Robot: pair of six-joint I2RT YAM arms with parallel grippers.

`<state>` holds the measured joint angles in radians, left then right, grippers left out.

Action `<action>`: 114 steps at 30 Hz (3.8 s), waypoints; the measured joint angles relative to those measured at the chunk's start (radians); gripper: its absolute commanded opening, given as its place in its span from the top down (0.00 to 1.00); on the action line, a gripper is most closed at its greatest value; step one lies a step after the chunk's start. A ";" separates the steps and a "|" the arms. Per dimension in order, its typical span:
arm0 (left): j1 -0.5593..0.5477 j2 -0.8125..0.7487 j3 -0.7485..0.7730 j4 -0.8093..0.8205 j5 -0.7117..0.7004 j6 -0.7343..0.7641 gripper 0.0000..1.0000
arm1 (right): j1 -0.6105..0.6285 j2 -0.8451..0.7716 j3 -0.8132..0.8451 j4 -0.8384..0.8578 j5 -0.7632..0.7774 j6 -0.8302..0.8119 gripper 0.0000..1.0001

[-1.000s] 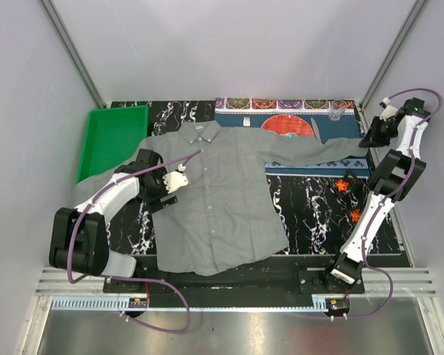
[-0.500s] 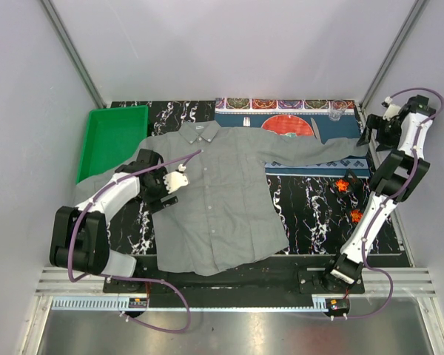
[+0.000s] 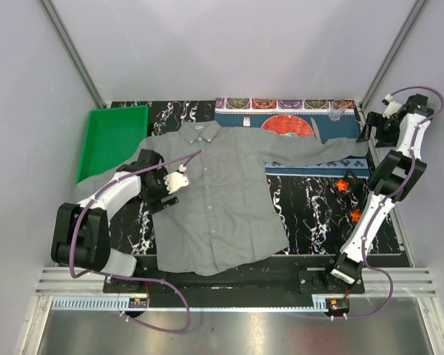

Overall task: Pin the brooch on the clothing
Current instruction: Adjust the clothes at the center of the board, then pick up the brooch from the brooch box.

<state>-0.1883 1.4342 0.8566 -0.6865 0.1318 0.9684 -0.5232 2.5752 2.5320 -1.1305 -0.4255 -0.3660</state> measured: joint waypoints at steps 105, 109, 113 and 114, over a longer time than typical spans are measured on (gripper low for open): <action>-0.195 -0.320 0.344 -0.185 0.492 -0.497 0.02 | 0.375 -1.358 -1.516 -0.114 0.637 -0.745 0.52; -0.201 -0.282 0.395 -0.211 0.487 -0.497 0.02 | 0.377 -1.315 -1.521 -0.076 0.700 -0.870 0.48; -0.208 -0.273 0.427 -0.219 0.481 -0.498 0.02 | 0.379 -1.272 -1.558 -0.019 0.726 -0.964 0.38; -0.210 -0.273 0.432 -0.223 0.480 -0.498 0.02 | 0.380 -1.264 -1.566 -0.011 0.729 -0.978 0.38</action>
<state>-0.3981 1.1614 1.2884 -0.9096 0.6113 0.4706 -0.1432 1.3109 0.9661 -1.1419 0.3031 -1.3445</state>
